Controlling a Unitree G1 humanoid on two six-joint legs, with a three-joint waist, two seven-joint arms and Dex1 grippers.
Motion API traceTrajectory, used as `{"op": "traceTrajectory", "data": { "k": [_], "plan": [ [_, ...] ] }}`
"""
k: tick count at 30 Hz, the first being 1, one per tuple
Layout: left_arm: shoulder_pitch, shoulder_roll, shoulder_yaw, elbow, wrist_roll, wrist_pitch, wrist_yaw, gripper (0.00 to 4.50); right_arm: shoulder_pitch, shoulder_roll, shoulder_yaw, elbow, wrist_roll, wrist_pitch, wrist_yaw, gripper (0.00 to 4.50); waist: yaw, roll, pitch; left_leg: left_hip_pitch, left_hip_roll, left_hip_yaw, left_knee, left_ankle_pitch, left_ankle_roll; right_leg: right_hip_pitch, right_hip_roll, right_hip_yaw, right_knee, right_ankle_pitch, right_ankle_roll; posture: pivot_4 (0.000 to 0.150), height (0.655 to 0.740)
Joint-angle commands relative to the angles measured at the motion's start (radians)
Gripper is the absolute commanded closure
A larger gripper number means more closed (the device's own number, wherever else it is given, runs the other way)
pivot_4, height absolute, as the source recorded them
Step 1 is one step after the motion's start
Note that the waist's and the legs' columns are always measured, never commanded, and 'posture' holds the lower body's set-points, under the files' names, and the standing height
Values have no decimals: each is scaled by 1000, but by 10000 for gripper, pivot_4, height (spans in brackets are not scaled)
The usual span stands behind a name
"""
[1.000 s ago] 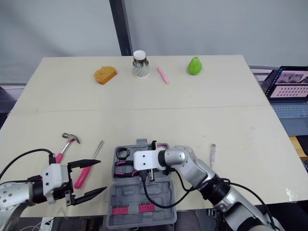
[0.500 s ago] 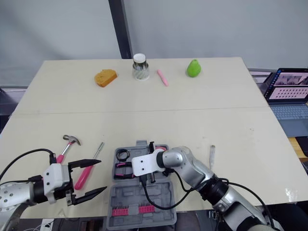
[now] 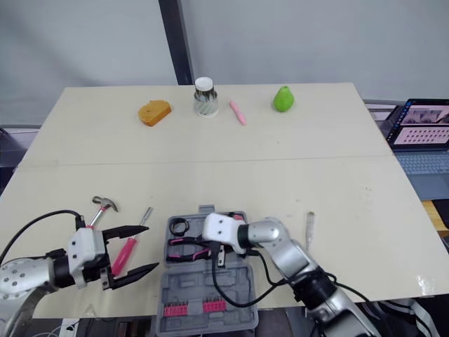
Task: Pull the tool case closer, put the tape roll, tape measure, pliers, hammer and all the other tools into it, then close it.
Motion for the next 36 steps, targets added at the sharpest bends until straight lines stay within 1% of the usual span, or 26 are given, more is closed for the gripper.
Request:
{"op": "traceTrajectory", "data": {
  "k": [1, 3, 6, 8, 10, 12, 13, 14, 16, 17, 21, 26, 30, 31, 33, 34, 35, 36],
  "plan": [
    [-37, 15, 20, 40, -59, 85, 1, 0, 22, -77, -207, -192, 206, 156, 18, 44772, 0, 1, 1, 0, 0, 0, 0, -1, 3, 0, 0, 0, 0, 0, 0, 1500, 7400],
    [-57, 27, 32, 97, -47, 94, -6, 0, 71, -174, -341, -269, 314, 269, 28, 44772, 6, 2, 1, 0, 0, 0, 0, -3, 4, 0, 0, 0, 0, 0, 0, 1500, 7400],
    [-106, 36, 82, 218, -26, 87, 21, 0, 181, -310, -535, -306, 410, 357, 27, 44772, 21, 1, 1, 0, 0, 0, -1, -4, 4, 0, 0, -1, -3, 0, 0, 1500, 7400],
    [-128, 47, 133, 318, -4, 71, 50, 0, 301, -391, -667, -269, 410, 347, 39, 39782, 25, 1, 1, 0, 0, 1, -2, -4, 4, 0, 1, -1, -6, 0, 0, 1500, 7400],
    [-132, 56, 175, 397, 17, 44, 64, 0, 404, -440, -758, -216, 389, 306, 50, 33216, 28, 1, 1, 0, 0, 2, -3, -4, 3, 0, 1, -1, -6, 0, 0, 1500, 7400],
    [-135, 69, 212, 475, 34, 10, 66, 0, 479, -465, -827, -148, 381, 264, 51, 22519, 23, 1, 1, 1, 0, 5, -3, -4, 1, 0, 1, 0, -8, 0, 0, 1500, 7400],
    [-133, 81, 237, 521, 41, -10, 66, 0, 520, -472, -868, -98, 371, 237, 50, 18397, 22, 1, 1, 2, 0, 9, -4, -4, 2, 0, 0, 0, -8, 0, 0, 1500, 7400],
    [-131, 92, 255, 562, 48, -27, 66, 0, 552, -477, -897, -50, 359, 206, 49, 12985, 22, 0, 1, 2, 0, 10, -4, -4, 2, 0, 0, 0, -8, 1, 1, 1500, 7400],
    [-126, 110, 280, 630, 56, -50, 56, 0, 581, -478, -939, 16, 355, 168, 39, 3011, 21, -1, 2, 3, 0, 11, -4, -4, 2, 0, -1, 1, -9, 1, 2, 1500, 7400],
    [-121, 121, 289, 664, 64, -66, 52, 0, 588, -478, -952, 43, 350, 148, 33, 792, 19, -1, 2, 4, 1, 12, -4, -5, 4, -1, -1, 1, -9, 1, 2, 1500, 7400],
    [-106, 151, 314, 774, 84, -117, 32, 0, 614, -477, -965, 111, 334, 91, 31, 792, 16, -1, 2, 5, 2, 13, -4, -7, 6, -1, -1, 2, -9, 3, 1, 1500, 7400],
    [-116, 166, 319, 821, 93, -153, 22, 0, 606, -476, -943, 124, 329, 59, 26, 792, 16, 0, 2, 5, 2, 13, -4, -7, 5, -1, -1, 2, -9, 3, 0, 1500, 7400],
    [-112, 164, 298, 783, 104, -160, 8, 0, 599, -491, -917, 69, 345, 86, 36, 792, 16, 0, 2, 5, 2, 13, -4, -8, 5, -1, -1, 2, -9, 3, 0, 1500, 7400],
    [-103, 161, 285, 755, 108, -158, 1, 0, 600, -494, -908, 41, 354, 101, 41, 792, 17, 0, 2, 5, 2, 13, -4, -8, 5, -1, -1, 2, -9, 3, 0, 1500, 7400],
    [-73, 147, 223, 628, 108, -132, -34, 0, 600, -502, -860, -71, 386, 165, 44, 792, 18, 0, 2, 5, 2, 13, -5, -8, 5, -1, -1, 2, -9, 3, 0, 1500, 7400],
    [-58, 144, 189, 563, 104, -113, -52, 0, 595, -504, -834, -121, 396, 191, 39, 5937, 18, 0, 2, 5, 2, 14, -5, -8, 4, -1, -1, 2, -9, 3, 0, 1500, 7400],
    [-47, 141, 168, 519, 101, -98, -63, 0, 592, -505, -817, -154, 404, 210, 34, 8888, 18, 0, 2, 5, 2, 14, -5, -8, 4, -1, -1, 2, -9, 3, 0, 1500, 7400],
    [-40, 141, 147, 480, 100, -79, -67, 0, 588, -508, -798, -183, 407, 227, 29, 13228, 19, 0, 2, 5, 3, 14, -5, -8, 4, -1, -1, 2, -9, 3, 0, 1500, 7400]
  ]
}}
